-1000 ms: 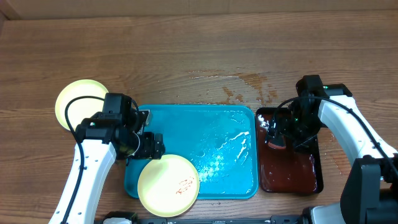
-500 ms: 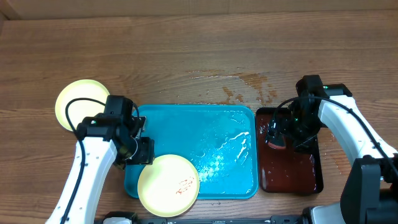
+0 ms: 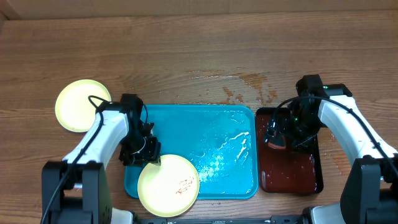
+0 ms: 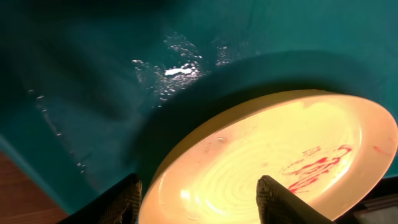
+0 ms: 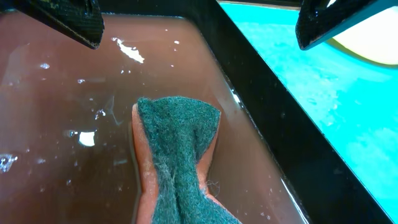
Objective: Clean dirty plates on tray and stack at the side
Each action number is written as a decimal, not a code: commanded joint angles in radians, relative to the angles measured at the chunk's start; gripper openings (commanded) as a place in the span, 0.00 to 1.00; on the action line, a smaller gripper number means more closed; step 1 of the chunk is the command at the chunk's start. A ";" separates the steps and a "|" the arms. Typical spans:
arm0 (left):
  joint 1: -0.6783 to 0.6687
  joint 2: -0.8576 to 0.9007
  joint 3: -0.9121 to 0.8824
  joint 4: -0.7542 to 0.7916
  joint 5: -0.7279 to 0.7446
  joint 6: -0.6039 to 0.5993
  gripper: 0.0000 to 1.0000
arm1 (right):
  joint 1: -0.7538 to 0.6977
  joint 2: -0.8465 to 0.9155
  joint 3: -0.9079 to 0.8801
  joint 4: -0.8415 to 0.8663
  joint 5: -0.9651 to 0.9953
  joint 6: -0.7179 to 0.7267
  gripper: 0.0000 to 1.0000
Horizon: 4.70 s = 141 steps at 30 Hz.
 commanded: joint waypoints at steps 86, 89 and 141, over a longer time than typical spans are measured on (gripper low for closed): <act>-0.012 0.238 0.014 0.214 0.111 -0.045 0.10 | 0.002 -0.003 -0.177 0.479 0.003 0.056 0.81; -0.012 0.238 0.014 0.214 0.111 -0.045 0.10 | 0.002 -0.003 -0.213 0.548 0.003 0.067 0.72; -0.013 0.238 0.021 0.225 0.087 -0.064 0.04 | 0.007 -0.130 -0.137 0.301 0.091 0.115 0.04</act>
